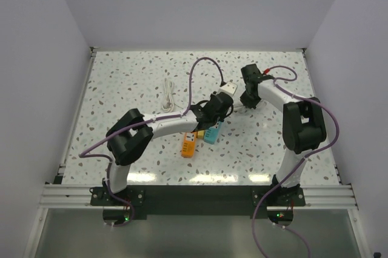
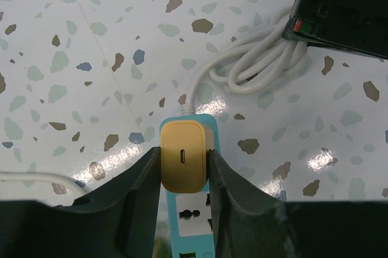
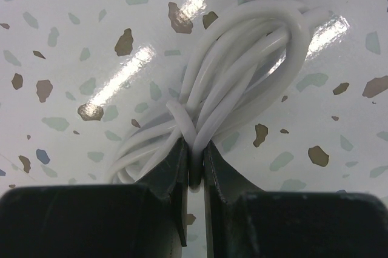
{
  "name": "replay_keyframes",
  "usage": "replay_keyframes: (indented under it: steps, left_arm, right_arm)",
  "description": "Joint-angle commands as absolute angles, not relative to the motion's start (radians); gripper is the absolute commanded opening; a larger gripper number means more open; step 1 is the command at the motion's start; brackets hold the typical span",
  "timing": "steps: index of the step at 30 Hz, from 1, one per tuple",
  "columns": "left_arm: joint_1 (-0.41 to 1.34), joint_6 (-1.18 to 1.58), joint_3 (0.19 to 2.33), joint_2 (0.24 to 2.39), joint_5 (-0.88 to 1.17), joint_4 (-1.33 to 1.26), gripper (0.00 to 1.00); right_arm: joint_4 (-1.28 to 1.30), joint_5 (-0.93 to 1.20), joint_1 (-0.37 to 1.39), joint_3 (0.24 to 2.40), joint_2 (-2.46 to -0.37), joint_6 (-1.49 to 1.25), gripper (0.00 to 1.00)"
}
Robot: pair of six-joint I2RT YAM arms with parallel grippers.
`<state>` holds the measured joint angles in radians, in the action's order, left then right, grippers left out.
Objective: Insert the plug
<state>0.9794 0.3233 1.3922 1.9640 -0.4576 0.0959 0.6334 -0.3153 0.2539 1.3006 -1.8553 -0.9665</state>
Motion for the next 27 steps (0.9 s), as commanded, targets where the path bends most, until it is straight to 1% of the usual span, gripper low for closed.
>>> replay_keyframes:
  steps: [1, 27]
  left_arm:
    - [0.989, 0.341, 1.390, 1.967, -0.469, 0.091, 0.00]
    - [1.003, 0.387, 1.381, 2.002, -0.442, 0.152, 0.00]
  right_arm:
    - [0.611, -0.305, 0.247, 1.301, -1.862, -0.960, 0.00]
    - [0.600, -0.290, 0.244, 1.298, -1.879, -0.960, 0.00]
